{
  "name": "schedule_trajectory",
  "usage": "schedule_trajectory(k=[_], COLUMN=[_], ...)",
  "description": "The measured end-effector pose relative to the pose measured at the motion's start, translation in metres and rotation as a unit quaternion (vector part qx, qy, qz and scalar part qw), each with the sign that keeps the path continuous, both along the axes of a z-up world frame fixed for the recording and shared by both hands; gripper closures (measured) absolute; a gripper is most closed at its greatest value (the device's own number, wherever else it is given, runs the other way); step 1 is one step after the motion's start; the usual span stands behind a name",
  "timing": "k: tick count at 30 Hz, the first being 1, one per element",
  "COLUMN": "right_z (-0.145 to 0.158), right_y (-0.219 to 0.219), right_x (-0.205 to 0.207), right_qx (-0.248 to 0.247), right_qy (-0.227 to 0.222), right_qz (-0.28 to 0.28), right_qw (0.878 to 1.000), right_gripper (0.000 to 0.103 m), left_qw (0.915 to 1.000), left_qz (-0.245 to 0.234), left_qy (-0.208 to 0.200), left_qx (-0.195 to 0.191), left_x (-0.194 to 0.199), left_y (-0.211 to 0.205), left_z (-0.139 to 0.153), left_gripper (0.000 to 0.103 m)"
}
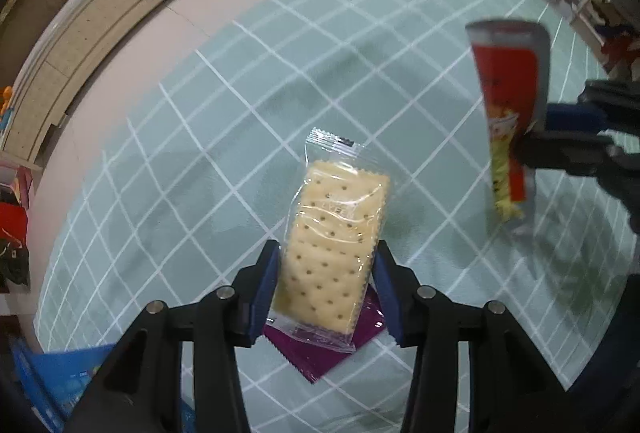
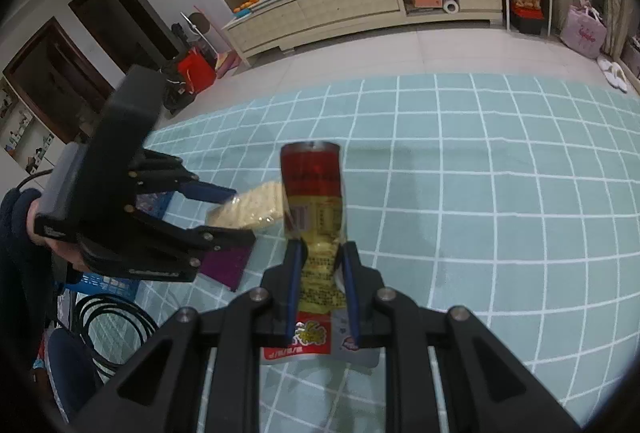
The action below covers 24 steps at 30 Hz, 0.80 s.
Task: Organize snacks
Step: 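Carry the sausage pack and cracker pack over the basket with both tools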
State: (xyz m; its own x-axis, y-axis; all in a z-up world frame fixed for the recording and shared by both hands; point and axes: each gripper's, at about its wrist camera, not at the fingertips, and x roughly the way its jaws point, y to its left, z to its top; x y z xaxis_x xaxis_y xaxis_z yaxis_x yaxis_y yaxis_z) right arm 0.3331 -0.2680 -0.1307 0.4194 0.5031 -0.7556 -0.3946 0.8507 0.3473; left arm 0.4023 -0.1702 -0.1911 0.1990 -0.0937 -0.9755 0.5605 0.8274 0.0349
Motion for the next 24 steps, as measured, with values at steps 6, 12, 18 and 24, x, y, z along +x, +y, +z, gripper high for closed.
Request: schedule_trajectory(k=[6, 12, 18, 24], right_z=[0.031, 0.067, 0.103, 0.132], right_y=[0.007, 0.015, 0.028, 0.052], right_x=[-0.016, -0.040, -0.070, -0.099], right_qx=[-0.016, -0.038, -0.058, -0.076], right_qy=[-0.023, -0.053, -0.083, -0.117], right_qz=[0.003, 0.008, 0.017, 0.029], right_qw=[1.000, 0.998, 0.995, 0.990], right_gripper=[0.080, 0.080, 0.080, 0.080], left_qw=[0.9993, 0.9964, 0.9911, 0.9825], left_qz=[0.002, 0.009, 0.024, 0.044], left_qy=[-0.031, -0.070, -0.111, -0.154], left_qx=[-0.023, -0.047, -0.069, -0.094], left_x=[-0.025, -0.063, -0.093, -0.132], left_y=[0.004, 0.016, 0.044, 0.078], left_z=[0.040, 0.090, 0.140, 0.180], left_gripper=[0.059, 0.059, 0.059, 0.059])
